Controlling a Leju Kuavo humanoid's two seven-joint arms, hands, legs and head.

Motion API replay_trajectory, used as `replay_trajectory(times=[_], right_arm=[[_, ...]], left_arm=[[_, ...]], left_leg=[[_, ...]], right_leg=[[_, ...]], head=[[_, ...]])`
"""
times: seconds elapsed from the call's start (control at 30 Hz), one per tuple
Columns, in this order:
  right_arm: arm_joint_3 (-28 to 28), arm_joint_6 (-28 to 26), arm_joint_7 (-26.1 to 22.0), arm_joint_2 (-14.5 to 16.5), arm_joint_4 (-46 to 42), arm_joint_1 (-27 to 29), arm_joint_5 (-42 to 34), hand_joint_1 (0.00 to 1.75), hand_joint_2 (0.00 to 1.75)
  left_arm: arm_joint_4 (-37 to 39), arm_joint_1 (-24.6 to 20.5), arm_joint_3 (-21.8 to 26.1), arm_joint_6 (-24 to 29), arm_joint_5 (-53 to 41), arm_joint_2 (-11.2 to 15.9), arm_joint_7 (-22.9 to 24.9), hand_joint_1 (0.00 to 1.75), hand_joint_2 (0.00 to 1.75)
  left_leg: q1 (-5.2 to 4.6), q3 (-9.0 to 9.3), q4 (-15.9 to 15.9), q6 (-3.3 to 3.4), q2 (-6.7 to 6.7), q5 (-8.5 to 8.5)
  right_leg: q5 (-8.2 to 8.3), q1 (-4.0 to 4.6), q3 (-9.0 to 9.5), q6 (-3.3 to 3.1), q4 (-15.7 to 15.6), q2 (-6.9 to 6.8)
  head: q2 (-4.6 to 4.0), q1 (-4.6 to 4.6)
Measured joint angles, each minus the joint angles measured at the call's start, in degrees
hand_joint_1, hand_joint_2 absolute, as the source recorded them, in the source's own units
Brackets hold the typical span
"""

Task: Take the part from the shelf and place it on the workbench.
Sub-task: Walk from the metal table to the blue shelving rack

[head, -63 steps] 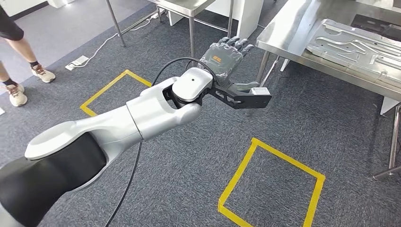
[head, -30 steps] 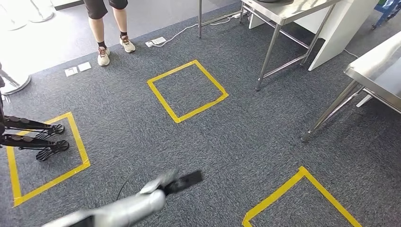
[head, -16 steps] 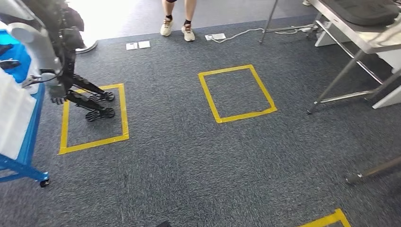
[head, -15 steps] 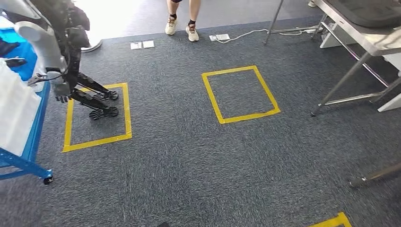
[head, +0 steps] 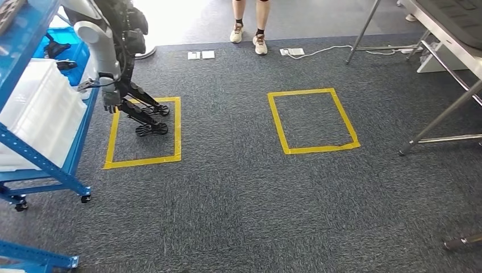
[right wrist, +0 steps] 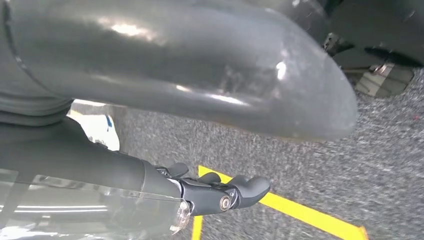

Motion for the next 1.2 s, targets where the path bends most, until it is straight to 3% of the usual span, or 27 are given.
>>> replay_trajectory(times=[0.03, 0.07, 0.1, 0.17, 0.23, 0.3, 0.37, 0.43, 0.47, 0.5, 0.53, 0.63, 0.7, 0.77, 0.83, 0.9, 0.97, 1.0, 1.03, 1.07, 1.13, 1.2], right_arm=[[-0.1, 0.0, 0.0, 0.0, 0.0, 0.0, 0.0, 0.00, 0.00], [-0.2, 0.0, 0.0, 0.0, 0.0, -0.1, 0.0, 0.00, 0.00], [-0.3, 0.0, 0.0, -0.2, 0.0, -0.2, -0.1, 0.00, 0.00], [-0.4, -0.1, 0.0, -0.4, 0.0, -0.5, -0.1, 0.00, 0.00], [-0.4, -0.1, -0.1, -0.4, 0.0, -0.6, -0.1, 0.00, 0.00], [-0.4, -0.1, -0.1, -0.3, 0.0, -0.5, -0.2, 0.00, 0.00], [-0.4, -0.1, -0.1, -0.2, -0.1, -0.1, -0.2, 0.00, 0.00], [-0.4, -0.1, -0.1, -0.2, 0.0, 0.1, -0.2, 0.00, 0.00], [-0.4, -0.1, -0.1, -0.2, 0.0, 0.2, -0.2, 0.00, 0.00], [-0.4, -0.1, -0.1, -0.3, 0.0, 0.1, -0.2, 0.00, 0.00], [-0.4, -0.1, -0.1, -0.3, 0.0, 0.1, -0.2, 0.00, 0.00], [-0.4, -0.1, -0.2, -0.4, 0.0, -0.3, -0.2, 0.00, 0.00], [-0.5, -0.1, -0.4, -0.5, 0.0, -0.5, -0.2, 0.00, 0.00], [-0.5, -0.1, -0.5, -0.6, 0.0, -0.6, -0.2, 0.00, 0.00], [-0.5, -0.1, -0.6, -0.4, -0.1, -0.7, -0.2, 0.00, 0.00], [-0.5, -0.1, -0.6, -0.4, 0.0, -0.4, -0.3, 0.00, 0.00], [-0.5, 0.0, -0.6, -0.4, 0.0, -0.1, -0.4, 0.00, 0.00], [-0.5, 0.0, -0.6, -0.3, 0.0, 0.0, -0.4, 0.00, 0.00], [-0.5, 0.0, -0.6, -0.2, 0.0, 0.0, -0.5, 0.00, 0.00], [-0.5, 0.0, -0.6, -0.2, 0.0, 0.0, -0.5, 0.00, 0.00], [-0.5, 0.0, -0.6, -0.2, 0.0, -0.2, -0.6, 0.00, 0.00], [-0.5, -0.1, -0.6, -0.4, 0.0, -0.4, -0.6, 0.00, 0.00]], left_arm=[[0.2, 0.0, 0.2, 0.0, 0.0, 0.0, 0.2, 0.00, 0.00], [0.3, 0.0, 0.4, 0.0, 0.0, -0.1, 0.3, 0.00, 0.00], [0.4, -0.1, 0.6, 0.1, 0.0, -0.2, 0.4, 0.00, 0.00], [0.4, -0.3, 0.9, 0.3, 0.0, -0.5, 0.5, 0.00, 0.00], [0.5, -0.3, 1.1, 0.4, 0.0, -0.7, 0.6, 0.00, 0.00], [0.7, -0.3, 1.2, 0.5, 0.0, -0.7, 0.6, 0.00, 0.00], [0.8, -0.3, 1.4, 0.5, 0.0, -0.6, 0.7, 0.00, 0.00], [0.8, -0.3, 1.5, 0.5, 0.0, -0.7, 0.8, 0.00, 0.00], [0.9, -0.2, 1.5, 0.5, 0.0, -0.7, 0.8, 0.00, 0.00], [0.9, -0.1, 1.6, 0.5, 0.0, -0.7, 0.8, 0.00, 0.00], [1.0, 0.0, 1.7, 0.6, 0.1, -0.7, 0.7, 0.00, 0.00], [1.1, 0.0, 2.0, 0.9, 0.2, -0.8, 0.5, 0.00, 0.00], [1.1, -0.1, 2.0, 1.3, 0.3, -1.1, 0.4, 0.00, 0.00], [1.1, 0.1, 2.0, 1.6, 0.4, -1.2, 0.3, 0.00, 0.00], [1.2, 0.3, 2.0, 1.8, 0.6, -1.1, 0.6, 0.00, 0.00], [1.2, 0.2, 2.0, 2.0, 0.8, -1.0, 0.9, 0.00, 0.00], [1.3, 0.1, 2.0, 2.3, 1.0, -0.9, 1.1, 0.00, 0.00], [1.4, 0.1, 2.0, 2.5, 1.1, -0.8, 1.2, 0.00, 0.00], [1.4, 0.2, 2.0, 2.6, 1.2, -0.7, 1.2, 0.00, 0.00], [1.5, 0.2, 2.0, 2.8, 1.2, -0.7, 1.2, 0.00, 0.00], [1.5, 0.2, 2.0, 3.1, 1.3, -0.6, 1.3, 0.00, 0.00], [1.6, 0.1, 2.0, 3.4, 1.2, -0.7, 1.3, 0.00, 0.00]], left_leg=[[0.56, 1.99, -2.7, -0.79, 0.89, 1.33], [1.04, 4.18, -6.0, -1.56, 2.82, 2.36], [1.38, 5.85, -8.5, -1.77, 4.56, 3.04], [1.33, 6.86, -10.2, -0.53, 6.45, 2.87], [0.91, 6.41, -9.9, 1.38, 4.89, 2.83], [0.69, 5.99, -10.0, 2.29, 3.12, 3.18], [0.26, 5.57, -10.1, 2.99, 1.25, 3.62], [-0.45, 5.19, -10.1, 3.48, -0.87, 3.94], [-0.79, 5.10, -10.1, 3.64, -1.94, 4.04], [-1.08, 5.11, -10.1, 3.78, -2.96, 4.14], [-1.30, 5.21, -10.1, 3.88, -3.88, 4.22], [-1.46, 5.72, -10.4, 3.87, -6.09, 4.66], [-1.13, 5.79, -11.0, 3.39, -7.17, 5.28], [-1.00, 5.70, -11.6, 2.90, -7.76, 5.94], [-1.36, 4.98, -10.6, 2.82, -4.57, 4.98], [-1.47, 2.65, -5.7, 2.45, -0.70, 1.22], [-0.97, 0.23, 0.4, 1.47, -0.21, -2.15], [-0.66, 0.04, 1.6, 0.93, -0.19, -2.47], [-0.34, 0.92, 0.9, 0.35, 0.04, -1.84], [-0.01, 2.95, -1.8, -0.25, 0.76, -0.49], [0.42, 7.17, -8.4, -0.96, 4.22, 1.49], [0.28, 8.53, -10.8, 0.10, 6.51, 1.73]], right_leg=[[-0.44, -0.48, -0.07, 0.69, 0.6, -0.83], [-1.04, -0.79, -0.26, 1.50, 1.6, -1.54], [-1.90, -1.02, -0.46, 2.31, 2.7, -2.19], [-3.35, -1.16, -0.59, 3.36, 4.2, -3.18], [-3.92, -1.45, -0.15, 3.62, 4.2, -4.01], [-5.61, -1.75, -0.29, 3.72, 5.4, -2.11], [-9.94, -1.71, -2.45, 3.40, 11.0, 1.52], [-13.78, -1.13, -5.81, 2.37, 18.8, 3.01], [-14.15, -0.67, -6.85, 1.73, 21.0, 3.21], [-13.23, -0.11, -7.01, 1.02, 20.9, 3.39], [-11.23, 0.48, -6.19, 0.30, 18.6, 3.71], [-5.20, 1.97, -1.73, -1.38, 7.9, 5.97], [-4.06, 2.46, -0.69, -1.71, 5.1, 6.88], [-3.01, 2.52, -0.51, -2.14, 3.8, 6.22], [-1.55, 2.30, 0.01, -2.18, 1.8, 5.04], [-0.58, 2.11, 0.11, -1.78, 0.6, 3.53], [-0.48, 1.94, -0.38, -1.53, 0.8, 1.75], [-0.55, 1.79, -0.64, -1.33, 1.0, 0.84], [-0.69, 1.57, -0.87, -1.02, 1.3, -0.02], [-0.93, 1.25, -1.13, -0.57, 1.9, -0.83], [-1.87, 0.82, -1.67, 0.61, 3.6, -2.18], [-2.74, 0.67, -1.91, 1.54, 5.0, -3.12]], head=[[0.00, -0.13], [0.00, -0.31], [0.00, -0.61], [0.00, -0.65], [0.00, -0.16], [0.00, 0.29], [0.00, 0.72], [0.00, 1.00], [0.00, 1.12], [0.00, 1.11], [0.00, 1.10], [0.00, 0.99], [0.00, 1.01], [0.00, 1.15], [0.01, 0.96], [0.01, 0.43], [0.00, 0.04], [0.00, -0.05], [0.00, -0.10], [0.00, -0.13], [0.00, -0.34], [0.00, -0.40]])
